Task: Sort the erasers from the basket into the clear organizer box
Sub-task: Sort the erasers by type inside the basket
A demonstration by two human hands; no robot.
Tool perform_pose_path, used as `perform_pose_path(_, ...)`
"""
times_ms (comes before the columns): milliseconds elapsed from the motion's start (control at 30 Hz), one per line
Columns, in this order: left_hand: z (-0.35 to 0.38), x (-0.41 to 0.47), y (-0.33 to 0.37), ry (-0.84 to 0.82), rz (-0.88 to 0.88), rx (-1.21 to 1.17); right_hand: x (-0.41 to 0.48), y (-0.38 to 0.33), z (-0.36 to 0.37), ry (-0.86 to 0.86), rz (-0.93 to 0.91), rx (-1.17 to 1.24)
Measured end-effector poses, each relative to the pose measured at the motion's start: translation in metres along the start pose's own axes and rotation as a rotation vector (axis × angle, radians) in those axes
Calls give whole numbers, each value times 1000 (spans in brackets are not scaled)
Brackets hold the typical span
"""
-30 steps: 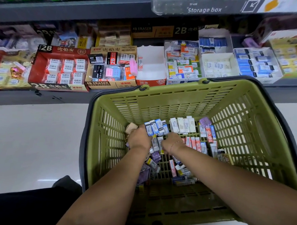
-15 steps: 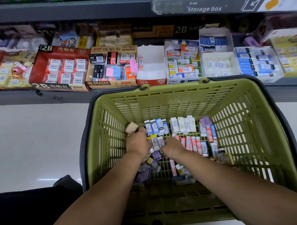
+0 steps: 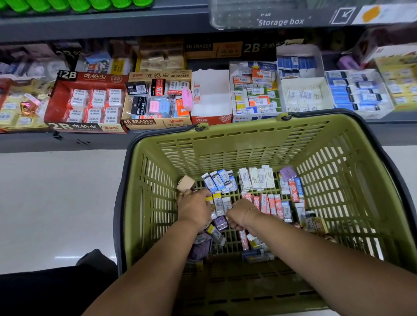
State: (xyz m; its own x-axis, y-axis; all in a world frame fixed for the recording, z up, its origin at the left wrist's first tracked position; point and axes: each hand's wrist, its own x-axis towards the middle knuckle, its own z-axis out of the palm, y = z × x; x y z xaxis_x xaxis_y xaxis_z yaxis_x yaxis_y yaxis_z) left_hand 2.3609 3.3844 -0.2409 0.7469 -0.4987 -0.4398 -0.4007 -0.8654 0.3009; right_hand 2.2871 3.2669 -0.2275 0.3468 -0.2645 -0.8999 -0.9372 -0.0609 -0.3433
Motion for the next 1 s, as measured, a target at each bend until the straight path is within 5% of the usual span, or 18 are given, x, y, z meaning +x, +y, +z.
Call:
perform_pose_path(167,-7,-4,-1,-23,28,-78,-3,-1,-7,-46,-41,-16)
perform_pose_path(267,-18,-11,-6,-14,33,-204,-13,-2,-28,-138,-182,-225)
perform_pose_path(433,-36,-31,-13,-39,89,-93,-31,15,-58,-256,-311,-433)
perform_pose_path(633,-36,-59,-16,-191,37,-10,-29,38,-5,-463,-134,-103)
perform_pose_path(867,-27,-71,-20,-380,-108,-162,-10,48,26,-452,53,189)
perform_pose_path(1000,-31,-64,-20,-493,-131,-212,-8,49,30,-382,62,128)
